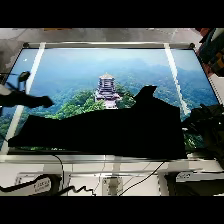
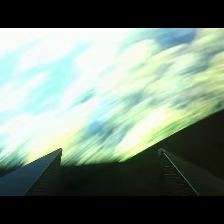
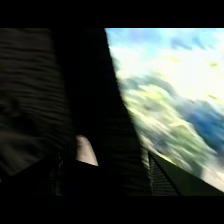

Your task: Fold the clothes and pants, and hang the long-sleeved shirts on hangers.

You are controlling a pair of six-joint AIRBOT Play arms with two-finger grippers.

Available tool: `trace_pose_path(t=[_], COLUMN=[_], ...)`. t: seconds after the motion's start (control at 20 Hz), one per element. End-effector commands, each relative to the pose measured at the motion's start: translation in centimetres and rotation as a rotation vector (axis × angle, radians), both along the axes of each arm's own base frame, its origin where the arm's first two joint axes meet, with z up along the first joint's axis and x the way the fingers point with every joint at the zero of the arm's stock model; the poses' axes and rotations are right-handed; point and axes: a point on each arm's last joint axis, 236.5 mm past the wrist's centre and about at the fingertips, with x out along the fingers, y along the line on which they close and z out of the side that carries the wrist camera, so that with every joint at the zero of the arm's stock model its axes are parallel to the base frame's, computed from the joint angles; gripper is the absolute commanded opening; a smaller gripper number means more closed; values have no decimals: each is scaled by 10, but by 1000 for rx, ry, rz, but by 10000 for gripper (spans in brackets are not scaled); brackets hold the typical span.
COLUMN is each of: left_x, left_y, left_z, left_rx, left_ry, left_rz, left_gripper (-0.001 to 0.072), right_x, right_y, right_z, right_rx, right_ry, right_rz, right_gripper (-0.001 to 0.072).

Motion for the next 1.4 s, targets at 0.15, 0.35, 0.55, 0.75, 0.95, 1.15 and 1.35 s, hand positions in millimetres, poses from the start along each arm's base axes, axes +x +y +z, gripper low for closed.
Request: trace_pose_path(t=[0.15,0.35,0.55,0.75,0.95,1.15,1.35], left_x=[70,82,67,63,82,94,95], left_y=[-159,-244,-317,-373,-397,-398,-405], left_z=[-4,-16,-40,-37,-30,-57,-90], left_rx=[-106,-208,-251,-308,-354,-351,-363], left_ry=[-207,-142,-51,-31,-49,-30,32], left_rz=[-87,-99,-210,-295,-271,-239,-188], left_gripper=[696,694,695,694,683,620,573], right_x=[9,23,26,40,40,26,29], right_y=[23,44,51,62,70,76,89], right_z=[-10,13,7,-2,-2,-4,-4], right_rx=[145,266,235,173,175,176,182], right_ry=[-78,-156,-148,-181,-181,-139,-139], right_rz=[62,59,98,153,185,255,293], right_gripper=[550,551,564,149,23,23,23])
